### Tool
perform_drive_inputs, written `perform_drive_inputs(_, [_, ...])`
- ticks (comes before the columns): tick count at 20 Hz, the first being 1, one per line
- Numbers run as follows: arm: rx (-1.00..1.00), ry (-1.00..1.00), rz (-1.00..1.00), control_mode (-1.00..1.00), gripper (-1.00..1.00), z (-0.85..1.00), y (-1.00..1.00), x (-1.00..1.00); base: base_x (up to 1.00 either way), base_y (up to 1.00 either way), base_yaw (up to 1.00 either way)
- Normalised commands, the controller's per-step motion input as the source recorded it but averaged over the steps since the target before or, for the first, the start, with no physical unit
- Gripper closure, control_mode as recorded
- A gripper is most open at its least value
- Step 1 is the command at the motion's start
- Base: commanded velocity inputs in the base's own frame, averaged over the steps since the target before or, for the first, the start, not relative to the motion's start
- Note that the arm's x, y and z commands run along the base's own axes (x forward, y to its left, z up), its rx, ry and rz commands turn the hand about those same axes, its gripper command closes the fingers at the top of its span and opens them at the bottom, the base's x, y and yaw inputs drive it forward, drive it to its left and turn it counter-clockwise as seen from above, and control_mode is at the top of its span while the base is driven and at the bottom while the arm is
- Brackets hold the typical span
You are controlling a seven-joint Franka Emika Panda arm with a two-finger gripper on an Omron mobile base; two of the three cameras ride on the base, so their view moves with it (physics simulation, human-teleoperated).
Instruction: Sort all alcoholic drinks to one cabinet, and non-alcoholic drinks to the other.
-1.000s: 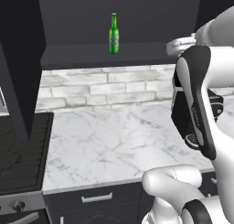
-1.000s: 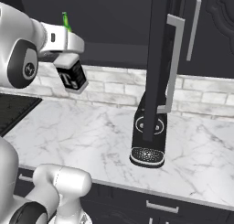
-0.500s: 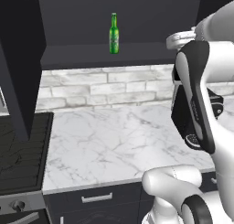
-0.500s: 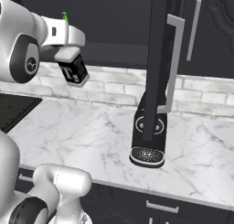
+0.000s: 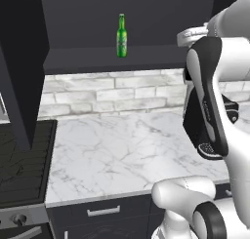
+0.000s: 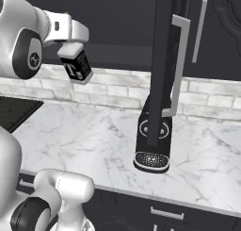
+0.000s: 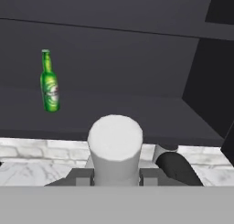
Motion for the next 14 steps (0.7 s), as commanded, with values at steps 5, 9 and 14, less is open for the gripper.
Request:
perform_drive_inputs(5, [0.00,0.00,0.00,-1.00,1.00,0.05,0.00,0.14,0.00,0.00,0.00])
perform_drive_inputs(9, [0.00,0.00,0.00,-1.00,1.00,0.00,0.00,0.16,0.00,0.00,0.00])
perform_drive_inputs(14, [0.00,0.00,0.00,-1.00,1.00,0.00,0.00,0.18,0.00,0.00,0.00])
